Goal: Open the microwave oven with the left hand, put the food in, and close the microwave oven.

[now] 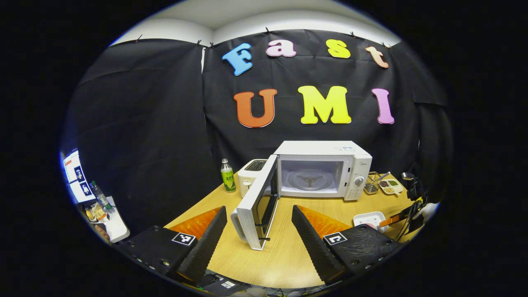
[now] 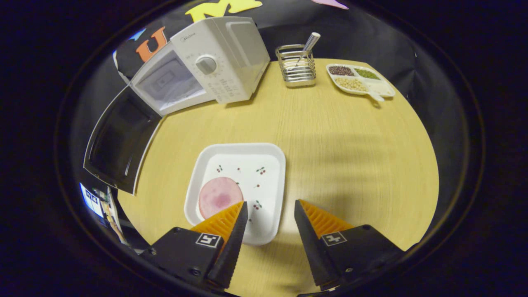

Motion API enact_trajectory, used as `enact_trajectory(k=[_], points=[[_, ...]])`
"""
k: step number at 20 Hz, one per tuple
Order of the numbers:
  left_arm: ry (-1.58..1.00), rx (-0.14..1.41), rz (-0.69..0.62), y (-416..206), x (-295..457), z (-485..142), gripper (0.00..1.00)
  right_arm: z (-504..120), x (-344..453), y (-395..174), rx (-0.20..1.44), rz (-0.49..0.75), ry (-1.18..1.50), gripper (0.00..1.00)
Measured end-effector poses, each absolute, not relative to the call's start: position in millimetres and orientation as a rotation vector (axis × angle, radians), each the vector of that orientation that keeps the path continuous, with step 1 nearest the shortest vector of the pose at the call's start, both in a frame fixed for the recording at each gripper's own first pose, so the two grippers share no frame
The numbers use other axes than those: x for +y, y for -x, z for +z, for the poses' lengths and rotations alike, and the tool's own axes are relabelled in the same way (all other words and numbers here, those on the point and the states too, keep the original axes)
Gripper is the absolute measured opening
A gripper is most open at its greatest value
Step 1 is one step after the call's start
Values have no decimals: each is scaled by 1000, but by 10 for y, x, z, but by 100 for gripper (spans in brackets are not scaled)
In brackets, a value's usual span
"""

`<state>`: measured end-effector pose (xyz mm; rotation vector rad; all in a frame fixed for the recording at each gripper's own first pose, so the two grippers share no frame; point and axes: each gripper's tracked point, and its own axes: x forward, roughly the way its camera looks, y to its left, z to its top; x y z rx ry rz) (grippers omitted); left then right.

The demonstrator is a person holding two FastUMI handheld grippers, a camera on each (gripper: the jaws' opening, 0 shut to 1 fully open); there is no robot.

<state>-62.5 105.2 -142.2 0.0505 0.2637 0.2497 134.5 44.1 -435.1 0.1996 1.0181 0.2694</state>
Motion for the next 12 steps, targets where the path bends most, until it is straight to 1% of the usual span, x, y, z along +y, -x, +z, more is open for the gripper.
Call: enact_trajectory(k=[1,2,3,4,5,6,7,8,9,10,11,12], points=[[-58,259,252,593,1053,-1405,96,-4403,465,-1313,1055,267,-196,69],[-59,252,250,557,1051,-1412,96,-4362,469,-1321,1074,263,-165,52],[-56,241,244,516,1041,-1433,96,-4424,458,-1257,1136,277,-101,61],[-50,245,236,499,1047,-1487,96,-4420,438,-1267,1137,264,-46,59],[-50,257,236,468,1074,-1569,96,-4426,414,-1270,1155,244,-10,42],[-47,266,234,407,1125,-1640,96,-4399,392,-1275,1181,227,1,45],[-37,269,237,371,1165,-1683,96,-4445,429,-1273,1190,214,-5,36],[-26,261,234,334,1203,-1685,96,-4456,429,-1275,1200,201,-17,35],[-18,254,236,298,1254,-1686,96,-4459,402,-1281,1215,184,-35,23],[-9,248,240,261,1314,-1698,97,-4443,394,-1290,1229,163,-61,26],[2,244,240,231,1367,-1712,97,-4454,379,-1298,1238,145,-87,20],[14,240,243,221,1422,-1722,97,-4458,361,-1326,1234,129,-132,17]])
